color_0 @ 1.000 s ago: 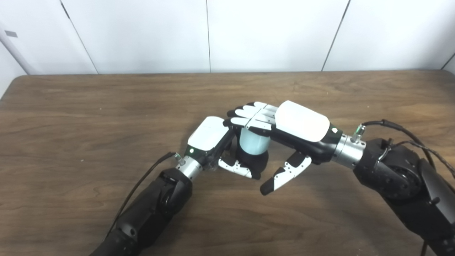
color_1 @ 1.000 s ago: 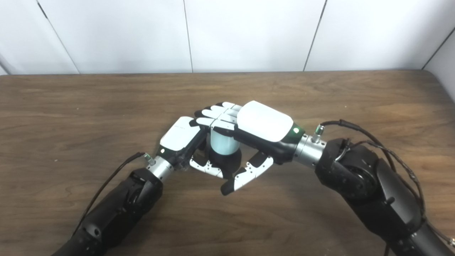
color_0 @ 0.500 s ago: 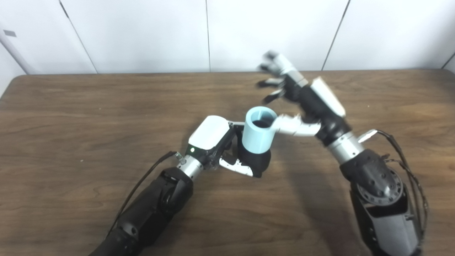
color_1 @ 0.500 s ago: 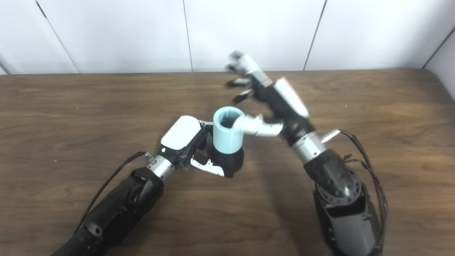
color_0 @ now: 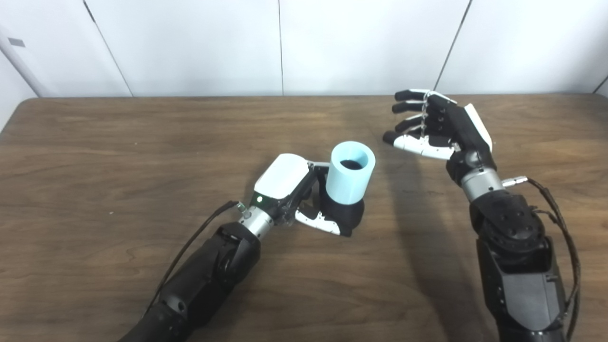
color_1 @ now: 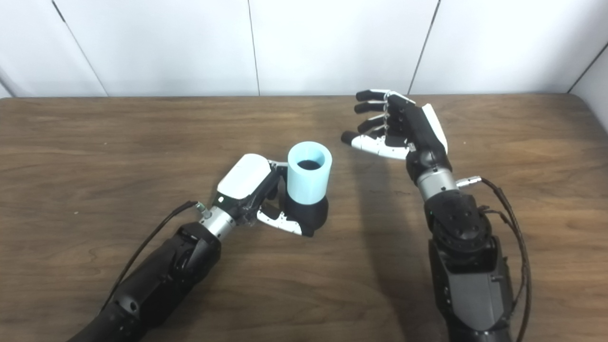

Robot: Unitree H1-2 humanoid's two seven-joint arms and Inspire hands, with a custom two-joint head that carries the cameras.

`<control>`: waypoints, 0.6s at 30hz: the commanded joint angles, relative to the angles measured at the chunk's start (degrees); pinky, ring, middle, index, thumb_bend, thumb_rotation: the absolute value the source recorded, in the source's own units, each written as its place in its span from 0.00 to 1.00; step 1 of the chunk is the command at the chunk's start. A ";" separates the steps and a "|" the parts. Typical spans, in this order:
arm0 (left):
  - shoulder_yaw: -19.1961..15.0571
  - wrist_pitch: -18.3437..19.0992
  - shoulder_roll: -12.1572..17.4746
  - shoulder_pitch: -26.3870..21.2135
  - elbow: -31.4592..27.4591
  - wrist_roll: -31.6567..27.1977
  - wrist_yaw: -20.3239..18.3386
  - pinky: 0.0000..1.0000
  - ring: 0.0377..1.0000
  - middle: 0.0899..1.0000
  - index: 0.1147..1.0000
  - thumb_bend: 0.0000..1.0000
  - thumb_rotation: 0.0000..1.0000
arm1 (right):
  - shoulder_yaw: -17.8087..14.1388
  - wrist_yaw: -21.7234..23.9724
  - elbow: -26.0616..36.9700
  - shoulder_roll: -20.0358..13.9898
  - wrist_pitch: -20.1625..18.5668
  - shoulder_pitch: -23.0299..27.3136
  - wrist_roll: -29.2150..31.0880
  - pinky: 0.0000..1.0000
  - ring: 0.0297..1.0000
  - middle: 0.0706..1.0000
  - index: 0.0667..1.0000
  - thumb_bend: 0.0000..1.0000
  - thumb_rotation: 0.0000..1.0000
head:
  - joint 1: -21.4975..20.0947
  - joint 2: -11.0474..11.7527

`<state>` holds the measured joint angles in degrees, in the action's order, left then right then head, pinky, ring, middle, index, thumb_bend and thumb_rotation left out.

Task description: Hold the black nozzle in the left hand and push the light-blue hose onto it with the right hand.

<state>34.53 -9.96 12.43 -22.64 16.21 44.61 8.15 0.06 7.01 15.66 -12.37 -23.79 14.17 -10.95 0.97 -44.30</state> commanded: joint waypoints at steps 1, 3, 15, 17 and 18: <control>2.43 1.34 1.57 3.75 3.61 2.15 -5.60 0.21 0.30 0.36 0.44 0.52 0.00 | 2.04 0.72 -0.80 -3.40 5.83 0.90 -3.23 0.40 0.53 0.61 0.63 0.57 0.02 | 0.09 -0.14; 2.44 1.39 1.67 3.72 3.45 2.13 -5.83 0.21 0.30 0.35 0.45 0.52 0.00 | 4.98 0.68 -2.46 -6.38 10.29 0.60 -6.86 0.40 0.52 0.61 0.63 0.61 0.00 | 0.15 -0.15; 2.08 1.70 1.65 3.84 3.21 1.44 -6.29 0.22 0.31 0.35 0.44 0.52 0.00 | 13.71 -1.58 -6.80 -12.77 22.81 -1.64 -26.99 0.58 0.72 0.75 0.71 0.82 0.07 | 0.14 0.06; 2.01 1.93 1.65 3.87 3.00 1.38 -6.49 0.23 0.32 0.35 0.45 0.52 0.00 | 12.71 -1.49 -7.09 -11.41 21.77 -2.21 -26.01 0.59 0.73 0.76 0.72 0.81 0.06 | 0.14 0.06; 1.99 2.05 1.69 3.88 2.85 1.40 -6.58 0.23 0.32 0.35 0.45 0.52 0.00 | 12.16 -1.73 -7.38 -10.59 21.41 -2.57 -25.65 0.59 0.73 0.76 0.72 0.81 0.06 | 0.40 0.23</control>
<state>34.46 -9.93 12.59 -22.63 16.03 44.44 7.99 13.55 6.77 7.22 -23.04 -2.20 11.06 -37.32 1.32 -44.03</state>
